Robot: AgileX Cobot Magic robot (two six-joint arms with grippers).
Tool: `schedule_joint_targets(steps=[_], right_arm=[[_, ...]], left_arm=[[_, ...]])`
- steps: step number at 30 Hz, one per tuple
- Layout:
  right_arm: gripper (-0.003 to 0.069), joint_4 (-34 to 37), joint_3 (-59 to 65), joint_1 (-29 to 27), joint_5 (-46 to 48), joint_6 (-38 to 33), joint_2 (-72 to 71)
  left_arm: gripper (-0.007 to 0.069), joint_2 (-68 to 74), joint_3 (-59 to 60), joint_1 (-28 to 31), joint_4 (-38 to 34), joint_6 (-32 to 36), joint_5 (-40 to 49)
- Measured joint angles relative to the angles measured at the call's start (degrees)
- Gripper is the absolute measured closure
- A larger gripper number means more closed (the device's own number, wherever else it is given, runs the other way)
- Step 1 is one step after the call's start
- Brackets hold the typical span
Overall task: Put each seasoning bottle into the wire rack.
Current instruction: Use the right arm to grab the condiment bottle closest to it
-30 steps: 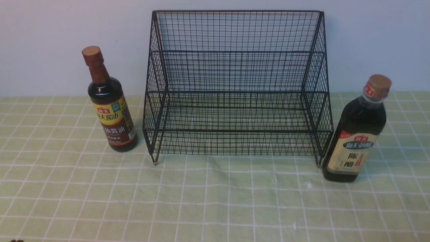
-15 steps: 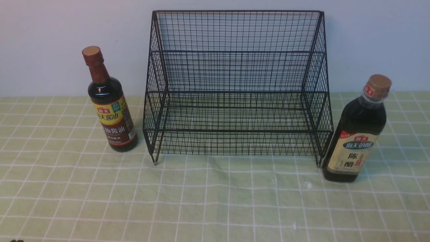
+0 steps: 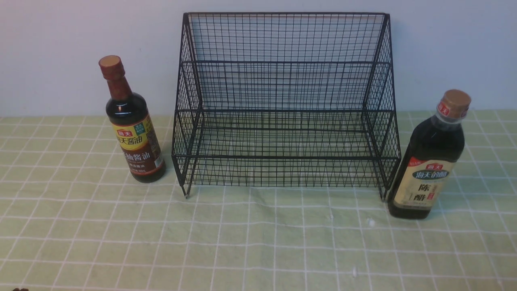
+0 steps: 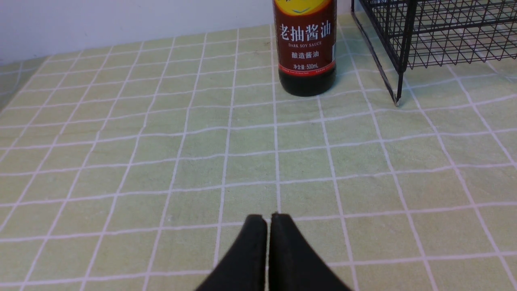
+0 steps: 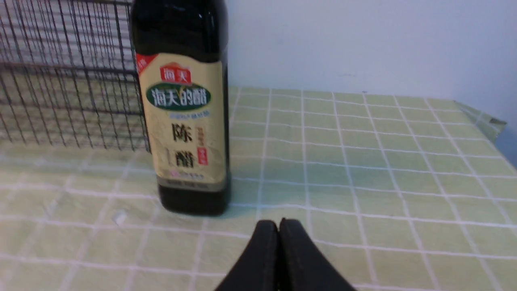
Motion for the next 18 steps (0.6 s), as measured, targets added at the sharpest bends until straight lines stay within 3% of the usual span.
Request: schedule_joint_targets(steps=[3,5,6,8,14,18], right_arm=[[0.0673,13.99,0.14,0.0,-5.0,5.01,0.0],[0.0673,19.34,0.14,0.0,-7.49,7.18,0.0],[0.0673,28.33,0.14,0.0,-10.59,9.24,0.0],[0.0673,35.03,0.14,0.0,-13.64,8.96,0.0],[0.0673,39.9,0.14,0.0,-20.83,2.35,0.0],[0.0673,41.5,0.14,-0.04,-23.73,2.16,0.0]], left_arm=[[0.0631,0.0,0.0,0.0,0.0,0.0,0.0],[0.0631,0.0,0.0,0.0,0.0,0.0,0.0],[0.0631,0.0,0.0,0.0,0.0,0.0,0.0],[0.0631,0.0,0.0,0.0,0.0,0.0,0.0],[0.0631,0.0,0.0,0.0,0.0,0.0,0.0],[0.0631,0.0,0.0,0.0,0.0,0.0,0.0]])
